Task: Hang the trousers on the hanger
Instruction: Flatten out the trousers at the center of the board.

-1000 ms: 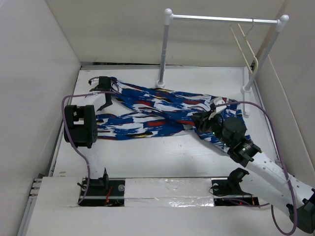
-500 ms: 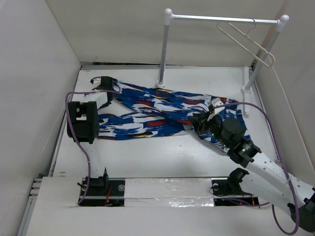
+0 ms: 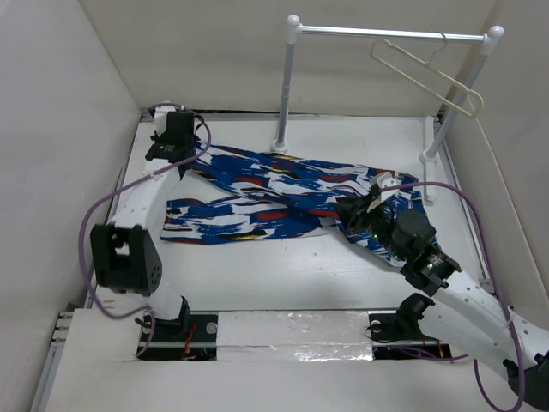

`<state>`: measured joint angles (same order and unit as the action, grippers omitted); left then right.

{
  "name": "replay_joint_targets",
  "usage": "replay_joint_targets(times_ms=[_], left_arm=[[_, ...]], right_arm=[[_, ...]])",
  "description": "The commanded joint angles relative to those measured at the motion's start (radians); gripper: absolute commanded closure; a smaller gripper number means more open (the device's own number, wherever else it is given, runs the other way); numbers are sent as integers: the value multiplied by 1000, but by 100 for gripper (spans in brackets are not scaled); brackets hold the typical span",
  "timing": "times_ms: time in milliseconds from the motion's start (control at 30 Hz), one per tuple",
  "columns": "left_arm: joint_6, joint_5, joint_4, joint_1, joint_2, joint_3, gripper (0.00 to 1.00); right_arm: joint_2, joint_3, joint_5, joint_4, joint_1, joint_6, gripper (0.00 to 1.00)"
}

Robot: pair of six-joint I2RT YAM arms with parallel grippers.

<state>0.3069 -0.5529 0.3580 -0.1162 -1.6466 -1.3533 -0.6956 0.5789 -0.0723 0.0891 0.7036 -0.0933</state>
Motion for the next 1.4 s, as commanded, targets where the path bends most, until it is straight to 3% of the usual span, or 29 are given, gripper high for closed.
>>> replay_joint_targets(times_ms=[0, 233, 433, 633, 800, 867, 900, 967, 1100, 1267, 1300, 1367], left_arm=[[-11, -4, 44, -33, 182, -81, 100], [-25, 56, 140, 45, 189, -219, 100], [-2, 88, 153, 107, 21, -317, 100], [-12, 30, 200, 141, -206, -565, 100], [0, -30, 343, 197, -479, -912, 100], [-12, -71, 387, 217, -553, -989, 77], [-17, -79, 386, 217, -558, -983, 59], [-22, -62, 340, 227, -533, -898, 47], [6, 23, 231, 227, -435, -677, 45], [145, 198, 142, 227, -224, -370, 52], [174, 237, 116, 227, -179, -228, 53], [287, 295, 88, 227, -39, -105, 56]], right_arm=[[24, 13, -3, 38, 10, 13, 63], [19, 16, -4, 34, 10, 17, 63], [19, 21, -27, 26, 10, 30, 62], [-30, 30, -38, 26, 10, 47, 62], [-90, 39, -37, 28, 19, 56, 63], [-96, 39, -41, 29, 19, 58, 62], [-96, 39, -43, 31, 19, 58, 62], [-90, 41, -40, 31, 19, 58, 62], [-79, 42, -17, 26, 19, 58, 66], [-53, 45, 14, 11, 28, 58, 98], [-45, 45, 32, 9, 28, 60, 100], [-36, 55, 40, -11, 37, 67, 100]])
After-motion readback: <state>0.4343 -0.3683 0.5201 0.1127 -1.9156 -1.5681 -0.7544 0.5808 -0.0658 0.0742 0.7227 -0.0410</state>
